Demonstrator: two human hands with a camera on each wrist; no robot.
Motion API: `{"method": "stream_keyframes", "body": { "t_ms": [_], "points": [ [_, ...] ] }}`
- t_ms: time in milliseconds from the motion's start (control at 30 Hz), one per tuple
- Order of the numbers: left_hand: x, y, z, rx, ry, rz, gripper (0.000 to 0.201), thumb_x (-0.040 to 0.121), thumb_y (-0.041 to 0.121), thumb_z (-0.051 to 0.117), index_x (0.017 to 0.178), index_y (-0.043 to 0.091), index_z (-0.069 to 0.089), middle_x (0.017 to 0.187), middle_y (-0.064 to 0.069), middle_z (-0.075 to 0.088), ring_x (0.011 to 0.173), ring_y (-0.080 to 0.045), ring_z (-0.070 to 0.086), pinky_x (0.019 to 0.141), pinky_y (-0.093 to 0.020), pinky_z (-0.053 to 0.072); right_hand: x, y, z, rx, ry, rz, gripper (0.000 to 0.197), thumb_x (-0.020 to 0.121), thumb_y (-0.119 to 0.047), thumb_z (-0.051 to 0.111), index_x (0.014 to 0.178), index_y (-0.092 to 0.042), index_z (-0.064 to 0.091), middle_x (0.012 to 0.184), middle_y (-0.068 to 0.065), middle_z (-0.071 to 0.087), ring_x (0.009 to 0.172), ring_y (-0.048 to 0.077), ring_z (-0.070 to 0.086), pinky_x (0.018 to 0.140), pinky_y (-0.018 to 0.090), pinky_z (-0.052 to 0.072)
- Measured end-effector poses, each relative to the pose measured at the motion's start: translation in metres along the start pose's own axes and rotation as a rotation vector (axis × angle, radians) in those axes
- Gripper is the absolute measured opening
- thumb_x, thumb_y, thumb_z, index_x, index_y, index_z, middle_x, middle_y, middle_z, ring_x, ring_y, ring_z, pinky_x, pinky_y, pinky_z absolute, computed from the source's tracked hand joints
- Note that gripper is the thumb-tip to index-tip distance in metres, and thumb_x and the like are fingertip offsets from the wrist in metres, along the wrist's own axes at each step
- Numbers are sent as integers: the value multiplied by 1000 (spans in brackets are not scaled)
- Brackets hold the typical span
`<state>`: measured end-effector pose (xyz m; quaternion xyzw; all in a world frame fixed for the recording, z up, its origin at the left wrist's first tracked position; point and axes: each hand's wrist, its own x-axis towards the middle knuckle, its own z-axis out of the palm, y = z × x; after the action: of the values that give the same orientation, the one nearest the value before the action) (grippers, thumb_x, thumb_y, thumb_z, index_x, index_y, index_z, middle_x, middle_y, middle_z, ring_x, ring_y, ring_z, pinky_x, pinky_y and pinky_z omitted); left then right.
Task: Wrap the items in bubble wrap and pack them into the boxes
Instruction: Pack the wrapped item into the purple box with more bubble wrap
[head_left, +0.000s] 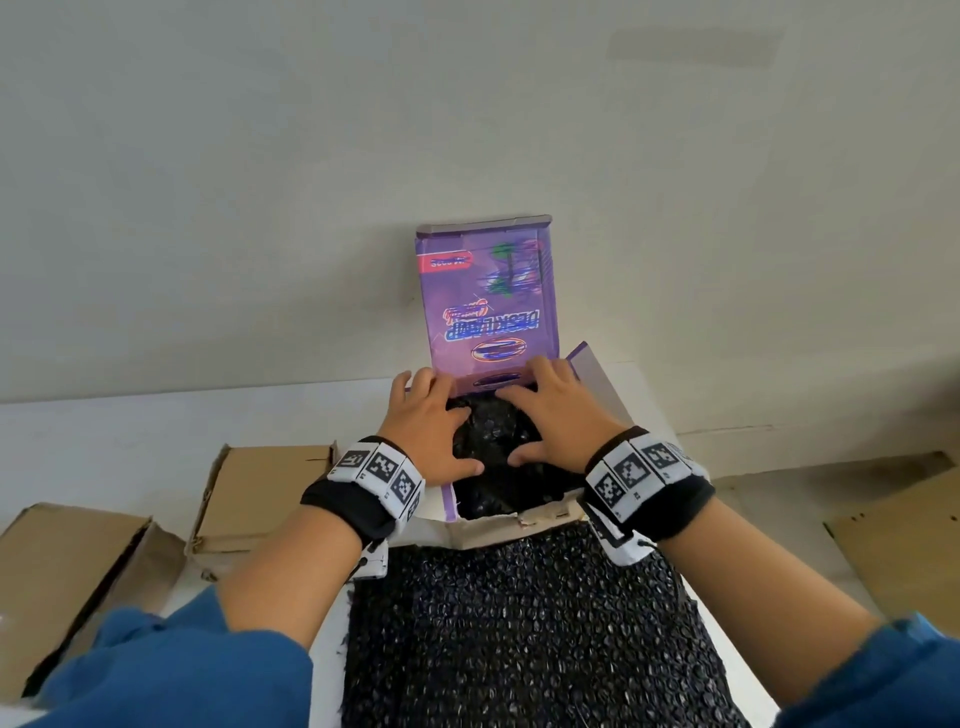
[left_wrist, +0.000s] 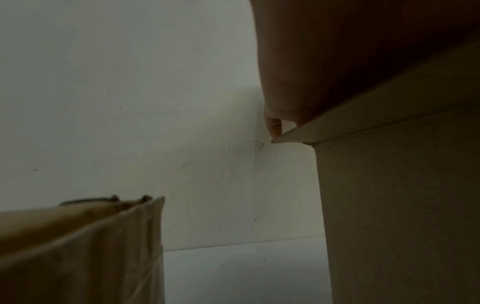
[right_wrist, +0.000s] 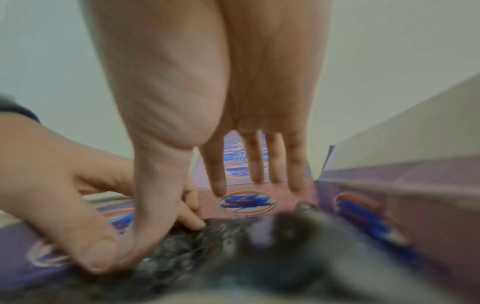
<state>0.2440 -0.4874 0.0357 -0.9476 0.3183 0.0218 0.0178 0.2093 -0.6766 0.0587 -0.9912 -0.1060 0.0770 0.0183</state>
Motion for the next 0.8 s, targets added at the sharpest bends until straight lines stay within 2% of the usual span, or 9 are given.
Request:
{"method": "stream_keyframes", "body": {
  "t_ms": [100,167,267,467,533,567,667,733,800],
  "points": [
    [0,2,1,-1,-6,-4,70,74,69,52,131,30,51,130,0,36,128,-26,20,113,-47,9,4,-8,15,96,-295,56,103,66,-63,72,149,-36,15,143,16,22,131,39,25,106,53,34],
    [1,3,3,-10,-13,-16,68,75,65,54,132,29,50,131,0,36,129,-26,18,113,-48,7,10,-12,32,55,-401,95,110,66,-67,70,148,-42,1,148,18,14,136,43,18,105,58,34],
    [1,1,6,-43,8,-26,65,75,62,54,130,28,53,131,2,37,130,-25,16,113,-45,6,14,-16,52,1,-441,113,111,70,-65,68,148,-43,-8,151,20,5,139,48,9,104,61,35],
    [-1,1,12,-140,65,-49,60,76,60,51,126,27,57,131,6,40,130,-23,18,107,-39,8,20,-18,62,-42,-520,123,108,76,-58,68,147,-43,-11,152,20,0,140,49,5,108,60,31],
    [-2,2,12,-167,99,-61,53,80,55,56,126,29,56,133,5,42,131,-23,20,107,-38,11,17,-15,53,40,-514,124,104,75,-58,68,148,-42,-4,151,21,8,139,48,13,110,56,30],
    [-4,3,11,-190,119,-64,50,81,53,58,125,30,56,134,5,42,131,-23,21,107,-37,12,13,-14,45,115,-487,118,98,75,-57,69,150,-39,7,149,20,17,137,45,22,110,51,32],
    [-15,6,8,-267,212,-79,44,82,47,62,121,27,59,136,0,42,129,-25,27,106,-38,18,-5,-9,11,313,-273,51,64,86,-40,65,141,-18,42,141,16,42,132,30,38,109,30,28],
    [-29,9,7,-341,310,-94,42,80,42,66,117,23,60,133,-4,44,126,-28,31,102,-41,26,-21,-5,-7,382,-98,1,50,89,-33,63,134,-15,51,137,11,49,131,24,40,107,26,25],
    [-47,15,7,-417,412,-124,41,78,42,64,114,21,62,130,-6,46,122,-30,34,99,-43,32,-44,-2,-18,413,6,-21,44,90,-33,61,130,-17,55,130,9,53,126,21,44,104,24,28]
  ]
}}
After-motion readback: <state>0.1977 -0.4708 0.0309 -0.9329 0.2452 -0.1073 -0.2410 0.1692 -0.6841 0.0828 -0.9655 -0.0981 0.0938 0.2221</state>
